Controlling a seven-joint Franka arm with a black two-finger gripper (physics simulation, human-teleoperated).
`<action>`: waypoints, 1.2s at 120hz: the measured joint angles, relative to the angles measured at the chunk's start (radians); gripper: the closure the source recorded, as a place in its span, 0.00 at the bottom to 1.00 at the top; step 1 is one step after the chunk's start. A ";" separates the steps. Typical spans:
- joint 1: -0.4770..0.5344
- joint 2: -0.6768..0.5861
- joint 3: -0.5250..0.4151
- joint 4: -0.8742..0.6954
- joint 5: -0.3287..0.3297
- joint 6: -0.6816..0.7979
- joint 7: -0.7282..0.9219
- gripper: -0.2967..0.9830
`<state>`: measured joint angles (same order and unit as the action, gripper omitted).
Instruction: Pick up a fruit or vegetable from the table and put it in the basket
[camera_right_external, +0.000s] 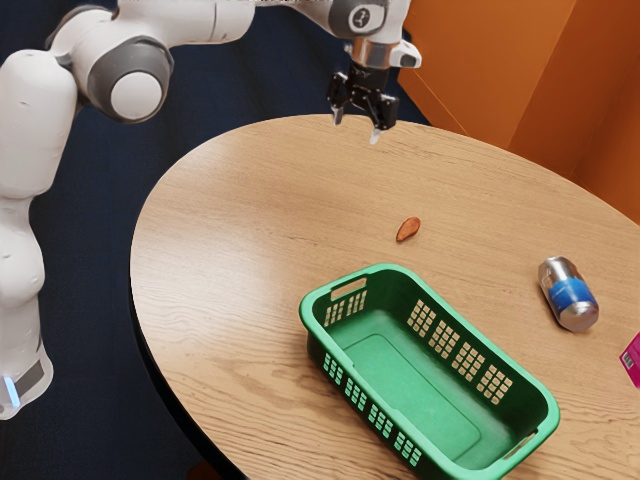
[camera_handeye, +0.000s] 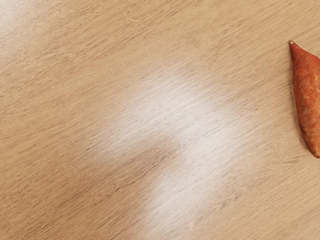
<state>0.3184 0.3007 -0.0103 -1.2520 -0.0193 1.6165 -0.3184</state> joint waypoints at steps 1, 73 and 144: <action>0.000 0.003 0.000 0.000 0.000 0.001 -0.003 0.23; -0.134 0.300 -0.005 0.293 -0.034 0.025 -0.166 0.23; -0.135 0.388 -0.003 0.292 -0.031 0.052 -0.243 0.23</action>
<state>0.1834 0.6882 -0.0131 -0.9597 -0.0505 1.6689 -0.5618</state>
